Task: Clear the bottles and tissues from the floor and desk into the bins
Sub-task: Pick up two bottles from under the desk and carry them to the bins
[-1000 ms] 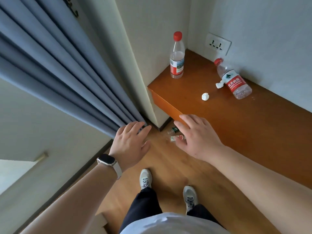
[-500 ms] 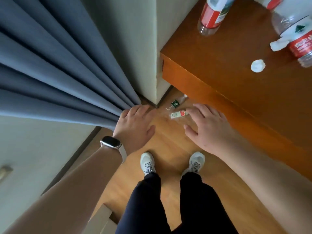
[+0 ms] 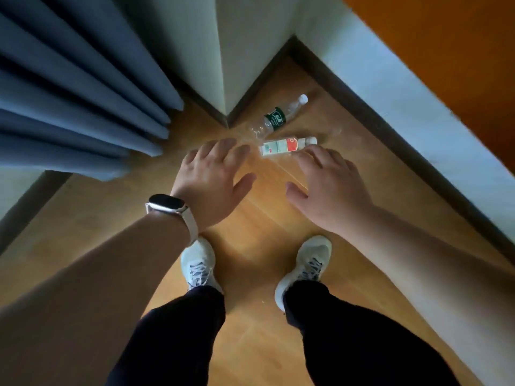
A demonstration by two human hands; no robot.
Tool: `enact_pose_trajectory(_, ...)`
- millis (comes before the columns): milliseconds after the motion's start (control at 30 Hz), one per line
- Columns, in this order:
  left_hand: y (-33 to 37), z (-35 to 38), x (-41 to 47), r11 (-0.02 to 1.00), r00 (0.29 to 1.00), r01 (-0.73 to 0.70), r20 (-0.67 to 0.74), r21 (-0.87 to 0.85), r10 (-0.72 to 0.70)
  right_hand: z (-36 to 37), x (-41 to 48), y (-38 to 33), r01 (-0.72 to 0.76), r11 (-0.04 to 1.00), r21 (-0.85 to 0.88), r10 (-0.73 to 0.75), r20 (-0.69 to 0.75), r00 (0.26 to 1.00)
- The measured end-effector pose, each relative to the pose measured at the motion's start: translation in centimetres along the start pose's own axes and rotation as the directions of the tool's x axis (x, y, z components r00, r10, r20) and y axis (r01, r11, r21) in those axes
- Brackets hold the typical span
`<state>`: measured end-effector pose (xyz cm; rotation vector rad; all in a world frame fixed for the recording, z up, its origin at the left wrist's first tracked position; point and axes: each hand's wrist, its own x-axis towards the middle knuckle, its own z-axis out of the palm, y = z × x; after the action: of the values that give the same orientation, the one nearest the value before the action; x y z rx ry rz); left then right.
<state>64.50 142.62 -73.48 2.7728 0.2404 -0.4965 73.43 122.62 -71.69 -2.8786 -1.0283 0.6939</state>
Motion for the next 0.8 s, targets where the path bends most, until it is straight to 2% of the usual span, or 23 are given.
enact_pose_trajectory(167,-2.2,10.1,8.8,0.999,0.999,0.038,0.029,-0.036,-0.037,9.4,6.5,4.8,0.000,1.000,-0.020,0.000,0.020,1.000)
enact_pose_trajectory(333,-4.2,18.0,16.4,0.989,0.995,0.091,-0.035,-0.114,-0.095,16.7,13.2,8.4,0.047,0.997,-0.064,-0.048,-0.011,0.999)
enact_pose_trajectory(433,-5.1,21.9,20.1,0.982,0.994,0.090,-0.048,-0.169,-0.099,20.5,16.9,10.2,0.074,0.995,-0.070,-0.073,0.023,0.997)
enact_pose_trajectory(633,-6.1,26.5,26.9,0.954,0.991,0.092,-0.065,-0.285,-0.116,25.4,21.9,12.4,0.081,0.995,-0.057,-0.080,0.027,0.996)
enact_pose_trajectory(800,-5.7,27.8,30.1,0.918,0.992,0.118,0.008,-0.379,-0.125,27.5,22.9,13.2,0.078,0.994,-0.081,-0.074,0.045,0.996)
